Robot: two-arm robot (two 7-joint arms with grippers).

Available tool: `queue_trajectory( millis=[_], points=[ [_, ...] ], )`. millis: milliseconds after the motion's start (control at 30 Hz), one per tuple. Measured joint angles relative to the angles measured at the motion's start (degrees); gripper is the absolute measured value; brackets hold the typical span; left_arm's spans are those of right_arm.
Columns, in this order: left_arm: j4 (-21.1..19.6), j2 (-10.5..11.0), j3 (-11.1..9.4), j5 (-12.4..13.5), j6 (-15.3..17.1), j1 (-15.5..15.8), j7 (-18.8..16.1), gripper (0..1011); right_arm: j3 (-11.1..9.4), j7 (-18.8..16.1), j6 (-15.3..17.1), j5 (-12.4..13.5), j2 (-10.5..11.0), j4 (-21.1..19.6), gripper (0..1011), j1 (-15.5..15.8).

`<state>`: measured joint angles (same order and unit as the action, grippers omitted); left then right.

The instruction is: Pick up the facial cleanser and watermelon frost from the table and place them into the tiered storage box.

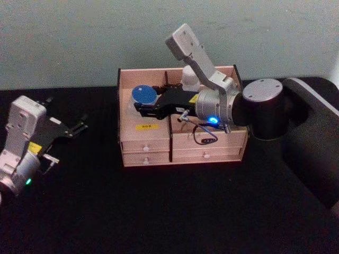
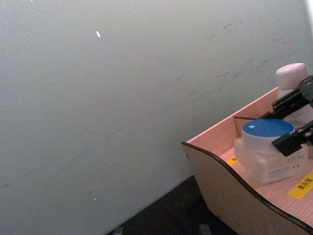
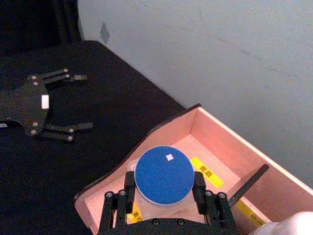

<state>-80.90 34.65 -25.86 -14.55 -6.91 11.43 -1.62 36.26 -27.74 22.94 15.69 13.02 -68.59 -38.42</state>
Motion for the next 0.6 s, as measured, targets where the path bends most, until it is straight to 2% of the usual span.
queue_trajectory(
  millis=[233,600],
  points=[
    [0.00,0.00,0.00,0.00,0.00,0.00,0.00,1001,0.17,0.14,0.50,-1.06,-0.70,1.35,718,-0.32],
    [0.00,0.00,0.00,0.00,0.00,0.00,0.00,1001,0.17,0.16,0.55,-1.08,-0.71,1.37,719,-0.33]
  ],
)
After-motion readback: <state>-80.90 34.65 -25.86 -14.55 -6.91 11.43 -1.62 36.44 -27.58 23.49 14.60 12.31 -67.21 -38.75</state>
